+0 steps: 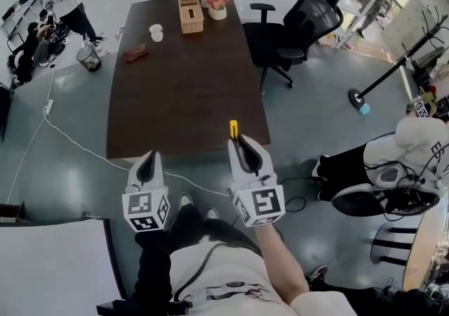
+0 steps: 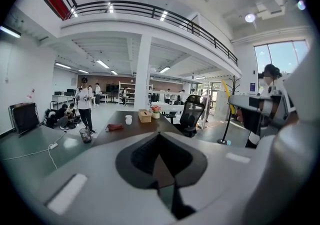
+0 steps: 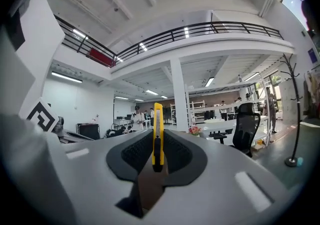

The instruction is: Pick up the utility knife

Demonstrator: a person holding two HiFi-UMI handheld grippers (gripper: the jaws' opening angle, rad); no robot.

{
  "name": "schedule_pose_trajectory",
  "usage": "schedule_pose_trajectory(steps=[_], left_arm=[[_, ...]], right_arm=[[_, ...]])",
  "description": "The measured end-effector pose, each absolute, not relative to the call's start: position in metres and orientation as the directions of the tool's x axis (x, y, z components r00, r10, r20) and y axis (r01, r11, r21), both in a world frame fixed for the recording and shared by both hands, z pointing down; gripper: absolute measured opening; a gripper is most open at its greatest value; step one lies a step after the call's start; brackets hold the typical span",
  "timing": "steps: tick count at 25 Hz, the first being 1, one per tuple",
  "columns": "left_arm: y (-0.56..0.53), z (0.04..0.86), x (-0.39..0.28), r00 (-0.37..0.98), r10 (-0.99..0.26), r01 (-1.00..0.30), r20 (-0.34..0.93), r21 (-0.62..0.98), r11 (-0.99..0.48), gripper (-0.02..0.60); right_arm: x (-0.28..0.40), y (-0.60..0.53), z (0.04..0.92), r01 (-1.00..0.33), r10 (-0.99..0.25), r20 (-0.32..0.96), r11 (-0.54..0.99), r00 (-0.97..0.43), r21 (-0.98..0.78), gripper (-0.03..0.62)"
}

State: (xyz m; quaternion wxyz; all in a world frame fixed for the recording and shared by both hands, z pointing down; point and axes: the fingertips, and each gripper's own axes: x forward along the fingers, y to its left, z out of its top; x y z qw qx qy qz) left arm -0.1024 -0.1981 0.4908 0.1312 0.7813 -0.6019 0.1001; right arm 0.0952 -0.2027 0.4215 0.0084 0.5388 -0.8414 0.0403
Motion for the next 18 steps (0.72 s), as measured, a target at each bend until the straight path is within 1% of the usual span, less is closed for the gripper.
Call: schedule_pose_trajectory(steps=[9, 18], left_arm=[[-0.146, 0.475, -0.120, 0.220, -0.924, -0.975, 0.313, 0.029, -0.222, -0.001], [-0.081, 0.482, -0.130, 0.269, -0.916, -0.962, 0.297, 0.032, -0.272, -0.002]], right_arm=[[0.106, -0.151, 0.419, -0.905, -0.908, 0.043, 0.411, -0.417, -0.111, 0.063], [0.087, -0.086, 0.414, -0.918, -0.923, 0.018, 0.380, -0.384, -0.112, 0.063]])
